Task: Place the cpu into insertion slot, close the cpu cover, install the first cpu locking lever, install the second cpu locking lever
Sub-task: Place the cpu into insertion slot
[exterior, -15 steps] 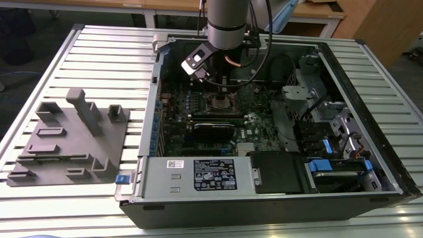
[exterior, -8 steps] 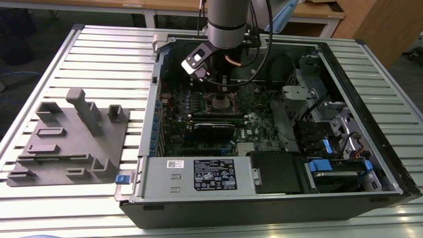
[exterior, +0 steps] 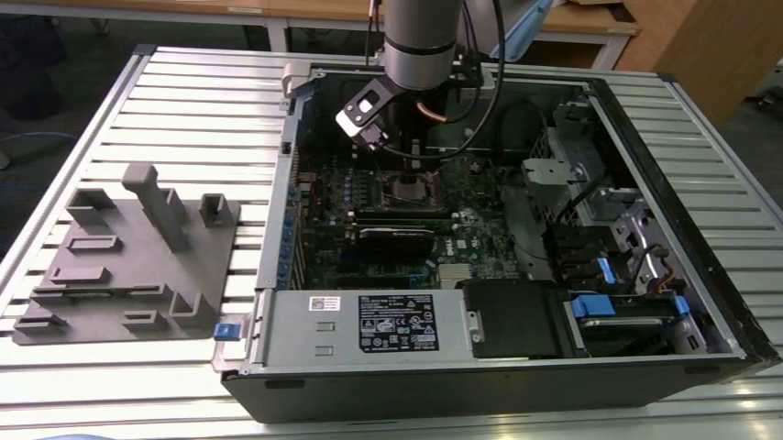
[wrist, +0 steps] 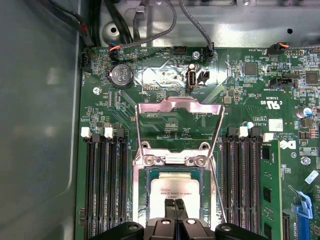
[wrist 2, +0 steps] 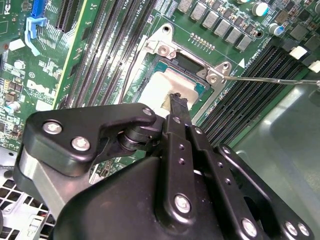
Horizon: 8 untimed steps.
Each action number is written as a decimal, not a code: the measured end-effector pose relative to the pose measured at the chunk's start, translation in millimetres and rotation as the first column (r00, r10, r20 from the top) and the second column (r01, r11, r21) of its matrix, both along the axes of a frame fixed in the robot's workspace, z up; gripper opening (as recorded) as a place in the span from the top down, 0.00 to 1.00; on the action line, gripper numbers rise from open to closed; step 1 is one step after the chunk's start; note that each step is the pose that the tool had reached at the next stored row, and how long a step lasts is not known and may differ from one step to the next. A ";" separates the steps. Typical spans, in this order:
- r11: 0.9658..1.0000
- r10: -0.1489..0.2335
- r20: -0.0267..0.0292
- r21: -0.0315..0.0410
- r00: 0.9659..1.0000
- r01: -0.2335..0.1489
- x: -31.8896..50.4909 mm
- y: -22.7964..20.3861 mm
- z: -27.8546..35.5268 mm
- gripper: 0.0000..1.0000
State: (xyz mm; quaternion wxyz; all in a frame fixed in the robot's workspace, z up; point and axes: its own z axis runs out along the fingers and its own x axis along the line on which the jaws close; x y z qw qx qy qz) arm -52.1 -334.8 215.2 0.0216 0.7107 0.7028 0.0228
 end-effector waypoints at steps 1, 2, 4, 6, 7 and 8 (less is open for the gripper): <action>1.000 0.000 0.000 0.000 1.000 0.000 0.0 0.0 0.0 0.89; 1.000 0.000 0.000 0.000 1.000 0.000 0.0 0.0 0.0 0.89; 1.000 0.000 0.000 0.000 1.000 0.000 0.0 0.0 0.5 0.89; 1.000 0.000 0.000 0.000 1.000 0.000 0.0 0.0 0.6 0.89; 1.000 0.000 0.000 0.000 1.000 0.000 0.0 0.0 0.9 0.89; 1.000 0.000 0.000 0.000 1.000 0.000 0.0 0.0 1.4 0.89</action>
